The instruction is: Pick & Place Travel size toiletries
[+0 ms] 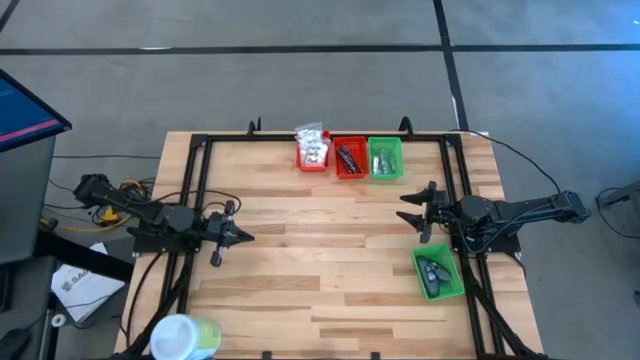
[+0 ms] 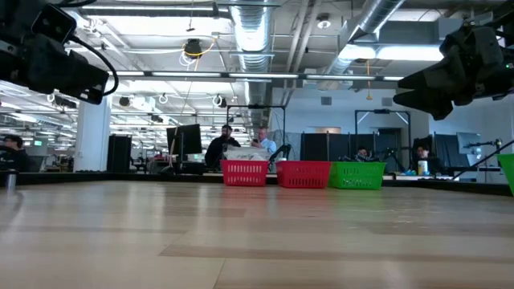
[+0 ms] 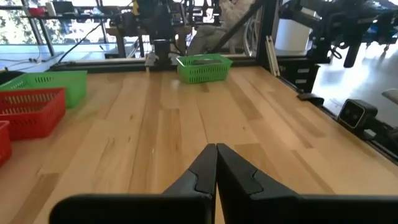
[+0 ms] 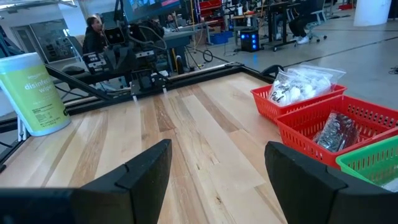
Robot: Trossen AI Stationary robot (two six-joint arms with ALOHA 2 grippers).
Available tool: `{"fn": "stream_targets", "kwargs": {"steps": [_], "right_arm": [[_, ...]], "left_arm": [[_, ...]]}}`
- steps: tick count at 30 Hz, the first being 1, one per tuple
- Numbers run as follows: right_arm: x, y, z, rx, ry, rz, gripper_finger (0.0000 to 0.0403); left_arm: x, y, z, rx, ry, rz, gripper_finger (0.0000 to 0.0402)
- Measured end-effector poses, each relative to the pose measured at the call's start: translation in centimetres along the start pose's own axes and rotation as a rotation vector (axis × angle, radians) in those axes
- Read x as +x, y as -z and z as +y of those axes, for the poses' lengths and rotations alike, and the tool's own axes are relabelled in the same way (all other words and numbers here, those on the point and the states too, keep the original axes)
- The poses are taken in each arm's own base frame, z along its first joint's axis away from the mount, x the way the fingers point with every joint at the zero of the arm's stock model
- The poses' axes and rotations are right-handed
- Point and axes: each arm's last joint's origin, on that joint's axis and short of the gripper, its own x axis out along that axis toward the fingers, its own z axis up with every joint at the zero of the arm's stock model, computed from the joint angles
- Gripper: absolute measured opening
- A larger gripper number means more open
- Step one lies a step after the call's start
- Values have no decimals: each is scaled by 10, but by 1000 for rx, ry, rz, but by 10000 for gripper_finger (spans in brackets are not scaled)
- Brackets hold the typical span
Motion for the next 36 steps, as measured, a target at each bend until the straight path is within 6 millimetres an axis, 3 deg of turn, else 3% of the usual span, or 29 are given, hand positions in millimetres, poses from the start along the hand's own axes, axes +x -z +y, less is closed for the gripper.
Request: {"fn": "stream_targets", "kwargs": {"steps": [36], "right_arm": [[0, 0, 0, 0, 0, 0, 249]], "left_arm": [[4, 4, -1, 11, 2, 46, 1]]}}
